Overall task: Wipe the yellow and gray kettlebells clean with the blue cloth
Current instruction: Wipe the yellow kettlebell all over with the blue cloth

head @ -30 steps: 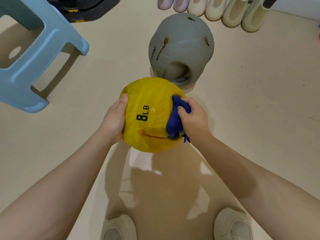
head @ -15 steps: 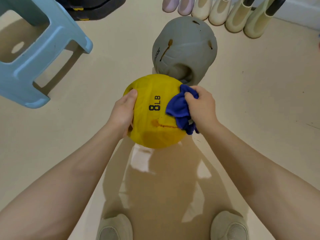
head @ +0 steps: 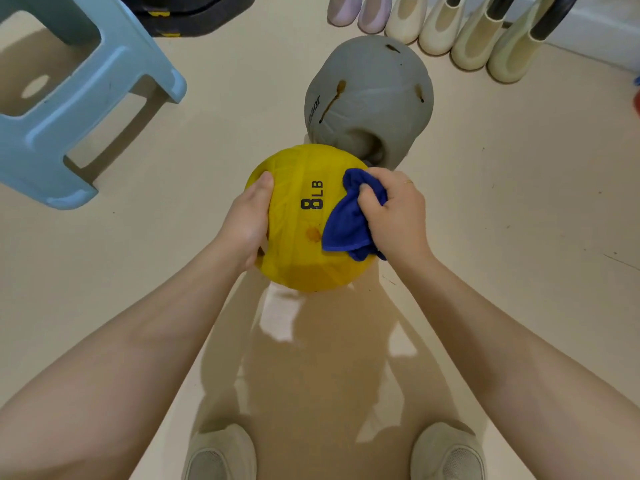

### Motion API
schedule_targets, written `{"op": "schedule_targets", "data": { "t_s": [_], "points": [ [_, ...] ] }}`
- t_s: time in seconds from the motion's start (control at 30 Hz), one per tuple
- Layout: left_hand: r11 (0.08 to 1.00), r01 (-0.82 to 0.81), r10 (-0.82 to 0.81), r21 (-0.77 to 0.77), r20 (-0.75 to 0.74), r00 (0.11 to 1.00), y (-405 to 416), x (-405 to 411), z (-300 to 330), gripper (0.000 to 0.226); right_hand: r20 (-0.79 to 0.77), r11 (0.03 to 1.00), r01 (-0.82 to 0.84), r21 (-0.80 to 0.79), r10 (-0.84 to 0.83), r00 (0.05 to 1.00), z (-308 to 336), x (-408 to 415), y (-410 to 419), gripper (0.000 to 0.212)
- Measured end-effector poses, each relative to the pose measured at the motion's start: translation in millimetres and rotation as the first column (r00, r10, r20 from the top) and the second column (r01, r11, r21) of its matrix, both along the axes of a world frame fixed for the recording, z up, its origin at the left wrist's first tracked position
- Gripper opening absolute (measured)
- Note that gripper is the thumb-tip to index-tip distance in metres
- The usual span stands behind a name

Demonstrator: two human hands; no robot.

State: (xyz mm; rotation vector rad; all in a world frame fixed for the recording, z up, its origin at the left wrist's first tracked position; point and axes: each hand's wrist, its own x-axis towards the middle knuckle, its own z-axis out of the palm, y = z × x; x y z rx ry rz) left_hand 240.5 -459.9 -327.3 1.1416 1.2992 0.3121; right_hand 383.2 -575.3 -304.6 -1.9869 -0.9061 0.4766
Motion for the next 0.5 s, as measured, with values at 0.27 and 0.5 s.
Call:
{"op": "schedule_targets", "data": {
  "t_s": [0.27, 0.5],
  "points": [
    [1.000, 0.024, -0.023, -0.020, 0.055, 0.998, -12.2, -2.8, -2.7, 0.056, 0.231, 0.976, -0.211, -0.053, 0.217, 0.948, 7.8, -2.5, -4.9, 0.025],
    [0.975, 0.182, -0.189, 0.130, 0.041, 0.981, -16.5, -5.5, -7.7, 0.092, 0.372, 0.962, -0.262, -0.069, 0.269, 0.888, 13.2, -9.8, -8.6, 0.015]
  ]
}}
